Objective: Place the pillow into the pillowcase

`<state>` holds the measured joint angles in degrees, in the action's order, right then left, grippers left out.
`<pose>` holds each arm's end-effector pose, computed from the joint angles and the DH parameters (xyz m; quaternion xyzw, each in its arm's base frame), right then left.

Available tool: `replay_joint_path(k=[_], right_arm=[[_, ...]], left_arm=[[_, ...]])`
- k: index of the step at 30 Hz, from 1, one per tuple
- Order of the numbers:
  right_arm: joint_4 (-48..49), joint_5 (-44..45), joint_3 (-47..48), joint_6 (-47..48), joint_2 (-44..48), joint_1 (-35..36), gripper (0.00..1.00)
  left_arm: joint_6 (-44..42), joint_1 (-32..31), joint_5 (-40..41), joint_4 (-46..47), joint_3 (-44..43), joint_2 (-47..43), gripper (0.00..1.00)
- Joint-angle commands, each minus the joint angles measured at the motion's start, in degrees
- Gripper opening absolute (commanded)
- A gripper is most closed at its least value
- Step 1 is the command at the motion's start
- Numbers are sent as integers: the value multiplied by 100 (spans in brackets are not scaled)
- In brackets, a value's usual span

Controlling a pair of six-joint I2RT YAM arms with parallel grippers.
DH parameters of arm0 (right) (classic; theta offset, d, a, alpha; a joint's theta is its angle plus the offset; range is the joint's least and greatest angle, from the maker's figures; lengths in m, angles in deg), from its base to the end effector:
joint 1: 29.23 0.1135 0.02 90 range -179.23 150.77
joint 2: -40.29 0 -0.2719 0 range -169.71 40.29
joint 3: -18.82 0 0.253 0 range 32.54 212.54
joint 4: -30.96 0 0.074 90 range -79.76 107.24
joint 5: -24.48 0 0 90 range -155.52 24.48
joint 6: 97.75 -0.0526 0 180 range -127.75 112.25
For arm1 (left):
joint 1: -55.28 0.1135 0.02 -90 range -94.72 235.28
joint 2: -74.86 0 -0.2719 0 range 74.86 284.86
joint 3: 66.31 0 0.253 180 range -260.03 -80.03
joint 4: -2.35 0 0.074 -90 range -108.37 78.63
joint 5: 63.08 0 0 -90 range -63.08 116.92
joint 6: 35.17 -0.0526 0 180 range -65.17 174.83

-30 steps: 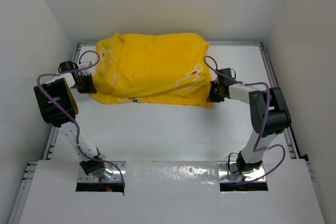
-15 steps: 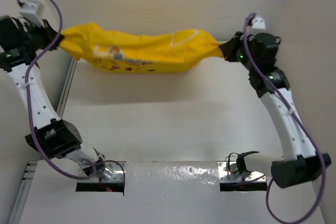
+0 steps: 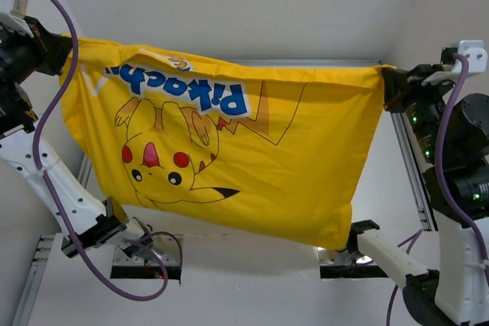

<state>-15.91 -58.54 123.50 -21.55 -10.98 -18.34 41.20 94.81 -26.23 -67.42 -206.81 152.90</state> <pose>0.1250 0.0175 0.5431 0.0623 0.6630 0.1197 0.7363 0.1697 0.0855 0.5904 0.1375 0.7206 -0.0360 0.6786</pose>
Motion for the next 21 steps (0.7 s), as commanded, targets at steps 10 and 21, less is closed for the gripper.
replay_joint_path(k=[10, 21], right_arm=[[-1097, 1059, 343, 475, 732, -44, 0], [-1555, 1200, 862, 466, 574, -44, 0]], left_arm=[[-1062, 46, 384, -1539, -610, -289, 0], [-1239, 37, 551, -1945, -901, -378, 0]])
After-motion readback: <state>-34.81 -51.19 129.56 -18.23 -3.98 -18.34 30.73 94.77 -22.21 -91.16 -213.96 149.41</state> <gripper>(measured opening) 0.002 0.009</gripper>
